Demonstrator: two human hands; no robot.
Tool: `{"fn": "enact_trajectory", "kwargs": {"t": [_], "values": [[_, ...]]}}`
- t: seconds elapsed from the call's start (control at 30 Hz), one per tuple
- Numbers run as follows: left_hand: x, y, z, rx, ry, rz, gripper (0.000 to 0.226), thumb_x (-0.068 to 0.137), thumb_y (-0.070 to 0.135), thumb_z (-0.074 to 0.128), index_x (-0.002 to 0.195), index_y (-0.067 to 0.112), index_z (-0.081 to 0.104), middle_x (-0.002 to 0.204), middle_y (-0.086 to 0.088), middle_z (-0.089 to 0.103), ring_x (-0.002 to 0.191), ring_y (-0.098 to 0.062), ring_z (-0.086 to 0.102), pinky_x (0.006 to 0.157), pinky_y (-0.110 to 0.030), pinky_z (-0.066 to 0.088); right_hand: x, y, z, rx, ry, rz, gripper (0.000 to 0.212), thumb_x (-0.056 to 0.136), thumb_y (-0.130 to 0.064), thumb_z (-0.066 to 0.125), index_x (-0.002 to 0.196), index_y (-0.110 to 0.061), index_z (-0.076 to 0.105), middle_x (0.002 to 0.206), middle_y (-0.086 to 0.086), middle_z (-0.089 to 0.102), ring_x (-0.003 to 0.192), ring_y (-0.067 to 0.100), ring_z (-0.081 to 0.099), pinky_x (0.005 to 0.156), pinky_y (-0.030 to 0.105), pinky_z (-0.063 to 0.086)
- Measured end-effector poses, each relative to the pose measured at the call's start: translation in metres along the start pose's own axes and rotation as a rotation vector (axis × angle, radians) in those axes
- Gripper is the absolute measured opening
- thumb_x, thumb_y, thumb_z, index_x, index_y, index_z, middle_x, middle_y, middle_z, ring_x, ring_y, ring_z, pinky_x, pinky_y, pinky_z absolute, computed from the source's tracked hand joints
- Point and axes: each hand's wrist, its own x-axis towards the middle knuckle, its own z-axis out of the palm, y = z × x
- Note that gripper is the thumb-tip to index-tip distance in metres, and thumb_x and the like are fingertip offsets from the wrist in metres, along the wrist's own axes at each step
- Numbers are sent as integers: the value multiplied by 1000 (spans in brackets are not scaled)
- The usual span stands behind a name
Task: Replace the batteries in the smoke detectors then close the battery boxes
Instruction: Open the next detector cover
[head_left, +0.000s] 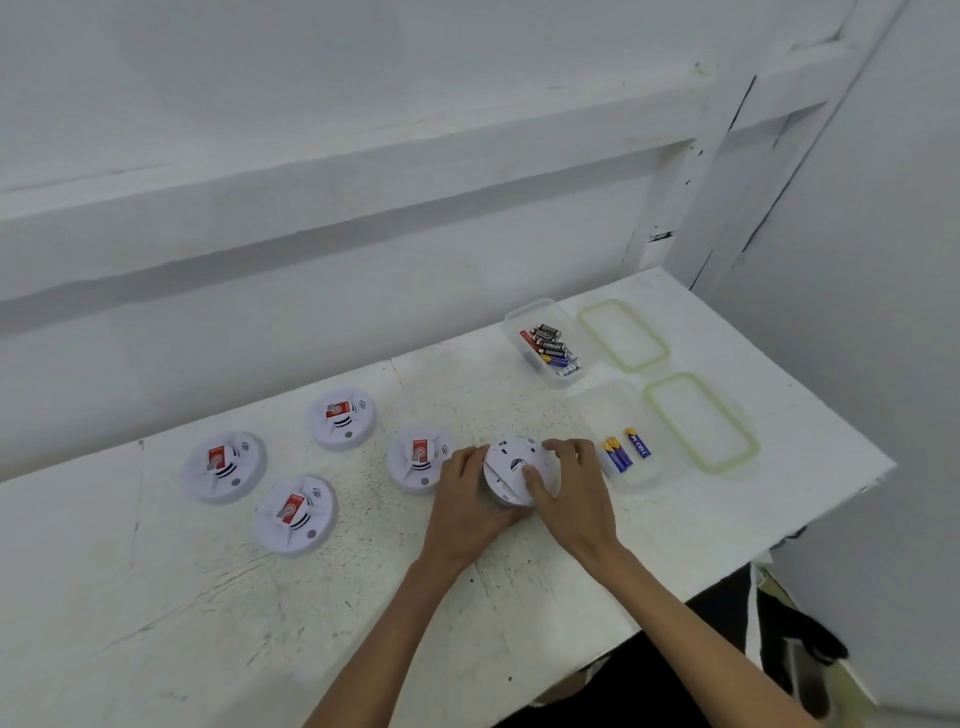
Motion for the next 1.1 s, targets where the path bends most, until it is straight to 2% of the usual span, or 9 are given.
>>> {"fn": "enact_trajectory", "kwargs": {"t": [0.17,0.27,0.33,0.47,0.57,0.7,0.8,0.9,1.1], "values": [[-5,2,3,75,16,38,78,72,45,84,138,15,55,129,-1,60,117,-18,52,98,-37,51,-3,0,4,-17,-66,-18,65,77,-59,70,128,-24,51,129,-4,41,114,13,46,80,21,46],[-12,4,5,6,28,21,76,74,51,78,140,38,42,133,16,51,122,-9,48,103,-25,45,-3,-1,3,-37,-82,-45,70,70,-62,71,126,-26,51,128,-6,40,115,12,45,80,21,46],[-15,1,7,-71,-11,-22,85,74,54,79,143,52,29,142,28,41,130,1,43,109,-16,37,-3,-1,2,-59,-78,-60,68,69,-61,73,124,-25,52,127,-6,41,115,13,45,78,22,47],[-16,-5,9,-131,-72,-127,107,71,63,78,155,41,16,162,9,33,146,-5,35,117,-32,38,-5,-3,2,-123,-47,-138,66,70,-57,73,120,-18,56,125,-3,45,113,15,46,74,24,50],[-16,-4,6,-183,-41,-177,103,66,59,81,148,49,21,156,8,43,141,-6,44,111,-29,44,-5,-5,2,-134,-77,-189,64,70,-56,74,117,-15,59,124,-3,48,112,14,46,75,21,48],[-18,-11,7,-219,-19,-220,115,60,63,87,155,27,32,149,16,49,136,0,47,111,-31,46,3,-5,-4,-145,-99,-259,60,68,-58,72,106,-13,64,116,-3,54,110,15,46,80,22,47],[-19,-14,7,-221,-24,-236,116,60,65,88,154,23,34,150,14,49,136,-1,47,112,-35,46,9,-6,-6,-159,-126,-276,63,66,-61,69,104,-13,63,113,-2,55,110,15,45,81,22,47],[-20,-15,8,-220,-25,-252,116,60,67,87,154,24,34,149,11,50,135,-1,48,111,-32,47,11,-8,-6,-171,-153,-276,64,64,-62,67,104,-12,61,111,-1,55,109,16,45,80,23,48],[-20,-14,6,-200,-33,-281,108,66,40,95,154,20,36,147,13,52,133,5,48,109,-25,46,18,-15,-12,-230,-266,-284,66,65,-59,70,110,-11,58,113,-1,52,109,17,43,79,29,50]]}}
